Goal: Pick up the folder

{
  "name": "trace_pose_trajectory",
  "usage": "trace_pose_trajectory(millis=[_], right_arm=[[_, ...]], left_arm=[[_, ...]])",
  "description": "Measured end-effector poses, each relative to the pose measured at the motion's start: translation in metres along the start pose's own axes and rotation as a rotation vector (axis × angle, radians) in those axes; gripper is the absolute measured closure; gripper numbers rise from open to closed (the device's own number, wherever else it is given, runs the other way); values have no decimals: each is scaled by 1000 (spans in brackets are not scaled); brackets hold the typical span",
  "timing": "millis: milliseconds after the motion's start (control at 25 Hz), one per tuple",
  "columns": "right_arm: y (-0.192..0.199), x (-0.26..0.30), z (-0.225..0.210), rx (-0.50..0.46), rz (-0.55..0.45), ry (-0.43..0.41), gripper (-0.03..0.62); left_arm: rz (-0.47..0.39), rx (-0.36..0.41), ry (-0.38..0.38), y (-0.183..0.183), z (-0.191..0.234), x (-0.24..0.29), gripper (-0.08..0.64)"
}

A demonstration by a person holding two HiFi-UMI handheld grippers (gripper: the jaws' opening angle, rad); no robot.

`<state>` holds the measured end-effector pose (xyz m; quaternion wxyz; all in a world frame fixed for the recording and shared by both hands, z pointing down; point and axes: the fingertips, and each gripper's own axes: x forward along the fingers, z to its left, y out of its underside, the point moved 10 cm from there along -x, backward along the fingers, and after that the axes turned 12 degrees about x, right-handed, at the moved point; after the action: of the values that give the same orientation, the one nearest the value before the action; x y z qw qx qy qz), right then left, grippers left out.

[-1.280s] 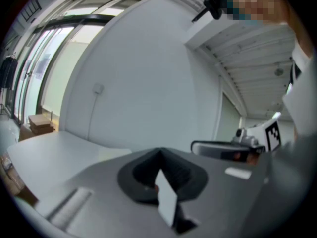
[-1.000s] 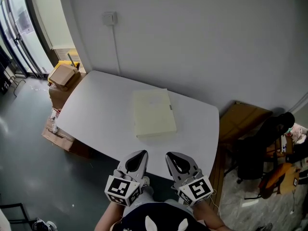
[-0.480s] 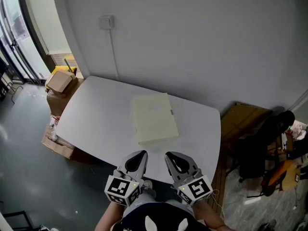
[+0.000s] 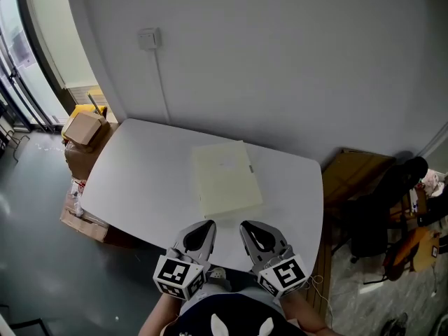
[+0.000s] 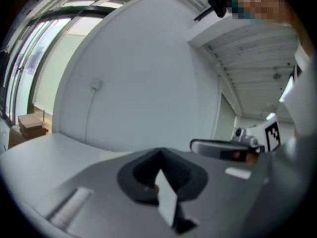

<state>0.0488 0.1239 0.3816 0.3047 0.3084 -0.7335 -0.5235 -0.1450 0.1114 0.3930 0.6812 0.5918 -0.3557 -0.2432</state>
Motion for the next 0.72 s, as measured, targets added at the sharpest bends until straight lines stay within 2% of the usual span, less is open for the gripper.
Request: trace_pose_trajectory(millis=[360,560,720], right_arm=[[2,13,-1,9,3,17,580],[6,12,0,21,13,26,580],[9,11,-1,31,18,32,580]], left_arm=[[-24,-6,22,-2,13,7,555],[11,-18,47,3,9,6,555],[-4,-21,50,4,10,9,555]])
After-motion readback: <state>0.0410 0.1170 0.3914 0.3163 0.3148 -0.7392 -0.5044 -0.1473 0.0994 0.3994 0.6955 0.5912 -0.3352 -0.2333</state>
